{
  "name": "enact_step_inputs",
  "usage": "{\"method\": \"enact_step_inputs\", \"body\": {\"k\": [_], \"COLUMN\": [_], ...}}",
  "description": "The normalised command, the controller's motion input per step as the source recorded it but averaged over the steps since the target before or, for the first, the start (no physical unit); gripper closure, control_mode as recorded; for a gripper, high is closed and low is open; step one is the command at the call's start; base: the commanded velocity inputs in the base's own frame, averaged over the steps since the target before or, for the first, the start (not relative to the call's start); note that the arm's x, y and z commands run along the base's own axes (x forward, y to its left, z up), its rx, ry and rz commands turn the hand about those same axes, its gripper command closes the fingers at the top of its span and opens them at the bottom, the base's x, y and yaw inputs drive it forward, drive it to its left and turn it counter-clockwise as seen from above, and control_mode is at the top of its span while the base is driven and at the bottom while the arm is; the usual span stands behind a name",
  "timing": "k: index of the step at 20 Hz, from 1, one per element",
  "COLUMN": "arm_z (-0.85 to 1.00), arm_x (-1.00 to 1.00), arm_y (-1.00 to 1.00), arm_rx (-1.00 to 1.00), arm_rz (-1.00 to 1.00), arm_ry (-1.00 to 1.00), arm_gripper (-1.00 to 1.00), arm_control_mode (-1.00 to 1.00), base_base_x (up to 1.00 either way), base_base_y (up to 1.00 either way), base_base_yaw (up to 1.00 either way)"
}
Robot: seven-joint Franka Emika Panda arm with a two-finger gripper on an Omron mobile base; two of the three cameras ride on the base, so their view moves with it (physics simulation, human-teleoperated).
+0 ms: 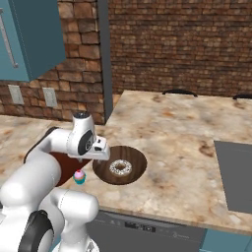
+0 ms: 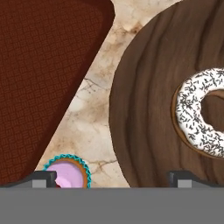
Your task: Place the bowl with donut and the cupcake onto the tray.
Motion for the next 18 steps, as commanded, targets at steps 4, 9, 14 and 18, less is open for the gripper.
{"method": "enact_step_inputs", "body": {"k": [4, 9, 14, 18], "arm_z": [-0.13, -0.09, -0.03, -0.03], "arm_x": [0.00, 0.01, 0.01, 0.02], "arm_y": [0.00, -0.03, -0.03, -0.01], "arm_rx": [0.00, 0.00, 0.00, 0.00], "arm_rz": [0.00, 0.00, 0.00, 0.00], "arm_ry": [0.03, 0.04, 0.05, 0.05], "arm_gripper": [-1.00, -1.00, -1.00, -1.00], "arm_control_mode": [-1.00, -1.00, -1.00, -1.00], "base_base_x": [0.00, 0.00, 0.00, 0.00], "base_base_y": [0.00, 0.00, 0.00, 0.00], "base_base_yaw": [0.00, 0.00, 0.00, 0.00]}}
